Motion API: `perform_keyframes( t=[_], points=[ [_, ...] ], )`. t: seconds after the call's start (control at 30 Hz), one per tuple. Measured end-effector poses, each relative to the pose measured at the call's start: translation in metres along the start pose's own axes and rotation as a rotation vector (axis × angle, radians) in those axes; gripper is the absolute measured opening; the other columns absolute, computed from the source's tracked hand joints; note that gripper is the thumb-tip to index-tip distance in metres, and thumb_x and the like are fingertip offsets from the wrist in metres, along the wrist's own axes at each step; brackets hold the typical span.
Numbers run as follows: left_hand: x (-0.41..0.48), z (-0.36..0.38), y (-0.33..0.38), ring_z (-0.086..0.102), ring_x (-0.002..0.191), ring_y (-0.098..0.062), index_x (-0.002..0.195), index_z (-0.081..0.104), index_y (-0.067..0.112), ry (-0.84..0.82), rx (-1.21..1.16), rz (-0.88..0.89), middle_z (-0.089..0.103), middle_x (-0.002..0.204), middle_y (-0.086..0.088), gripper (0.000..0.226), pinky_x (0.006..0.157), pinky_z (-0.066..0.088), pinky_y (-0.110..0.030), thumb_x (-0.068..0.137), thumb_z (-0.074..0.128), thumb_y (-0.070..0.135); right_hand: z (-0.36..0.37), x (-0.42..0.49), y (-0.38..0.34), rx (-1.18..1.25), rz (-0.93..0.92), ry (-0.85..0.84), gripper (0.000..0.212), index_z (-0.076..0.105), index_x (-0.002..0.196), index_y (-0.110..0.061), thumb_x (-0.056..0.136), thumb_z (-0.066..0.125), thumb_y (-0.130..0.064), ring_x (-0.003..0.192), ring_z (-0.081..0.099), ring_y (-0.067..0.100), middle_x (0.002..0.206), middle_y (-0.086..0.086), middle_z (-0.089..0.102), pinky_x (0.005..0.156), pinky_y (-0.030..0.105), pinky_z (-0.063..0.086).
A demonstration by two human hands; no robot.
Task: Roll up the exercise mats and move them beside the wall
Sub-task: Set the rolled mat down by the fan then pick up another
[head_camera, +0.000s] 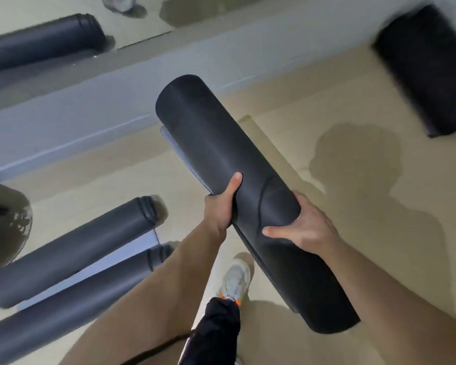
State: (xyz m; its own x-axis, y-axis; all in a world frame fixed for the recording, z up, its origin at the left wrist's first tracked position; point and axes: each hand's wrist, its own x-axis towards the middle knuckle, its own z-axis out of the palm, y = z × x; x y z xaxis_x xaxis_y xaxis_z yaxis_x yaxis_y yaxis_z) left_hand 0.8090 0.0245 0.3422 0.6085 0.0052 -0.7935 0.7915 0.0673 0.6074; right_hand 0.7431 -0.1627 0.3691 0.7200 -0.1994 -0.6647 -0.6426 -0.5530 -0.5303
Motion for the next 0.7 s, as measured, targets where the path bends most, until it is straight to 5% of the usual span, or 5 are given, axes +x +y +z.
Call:
perform_keyframes(
  t=[0.23, 0.43, 0.57, 0.7],
  points=[
    [0.079, 0.209, 0.071, 0.067, 0.111, -0.02, 0.128, 0.065, 0.019, -0.083, 0.172, -0.039, 0.072, 0.119, 0.006, 0.078, 0.102, 0.055, -0.043, 0.07, 0.084, 0.067, -0.162, 0.096, 0.055, 0.123, 0.124, 0.097, 0.109, 0.045, 0.14, -0.04, 0.043, 0.085, -0.069, 0.114, 0.064, 0.021, 0.126, -0.015, 0.065, 0.099, 0.046, 0.054],
    [0.143, 0.38, 0.111, 0.069, 0.105, -0.018, 0.12, 0.066, 0.022, -0.169, 0.291, -0.097, 0.073, 0.115, 0.006, 0.068, 0.073, 0.055, -0.032, 0.073, 0.08, 0.07, -0.289, 0.19, 0.114, 0.186, 0.209, 0.156, 0.108, 0.046, 0.137, -0.041, 0.041, 0.082, -0.074, 0.111, 0.065, 0.019, 0.121, -0.018, 0.066, 0.097, 0.045, 0.055],
    [0.202, 0.494, 0.131, 0.068, 0.1, -0.016, 0.105, 0.064, 0.024, -0.187, 0.326, -0.118, 0.072, 0.108, 0.007, 0.052, 0.071, 0.053, -0.031, 0.078, 0.078, 0.066, -0.372, 0.27, 0.154, 0.202, 0.244, 0.154, 0.104, 0.047, 0.135, -0.04, 0.042, 0.081, -0.074, 0.109, 0.065, 0.018, 0.119, -0.018, 0.065, 0.097, 0.046, 0.056],
    [0.277, 0.601, 0.141, 0.066, 0.108, -0.019, 0.122, 0.06, 0.017, -0.177, 0.323, -0.099, 0.069, 0.118, 0.004, 0.065, 0.088, 0.055, -0.035, 0.081, 0.075, 0.065, -0.442, 0.367, 0.194, 0.178, 0.249, 0.156, 0.116, 0.041, 0.145, -0.035, 0.044, 0.081, -0.077, 0.117, 0.062, 0.023, 0.129, -0.011, 0.062, 0.103, 0.05, 0.053]
  ],
)
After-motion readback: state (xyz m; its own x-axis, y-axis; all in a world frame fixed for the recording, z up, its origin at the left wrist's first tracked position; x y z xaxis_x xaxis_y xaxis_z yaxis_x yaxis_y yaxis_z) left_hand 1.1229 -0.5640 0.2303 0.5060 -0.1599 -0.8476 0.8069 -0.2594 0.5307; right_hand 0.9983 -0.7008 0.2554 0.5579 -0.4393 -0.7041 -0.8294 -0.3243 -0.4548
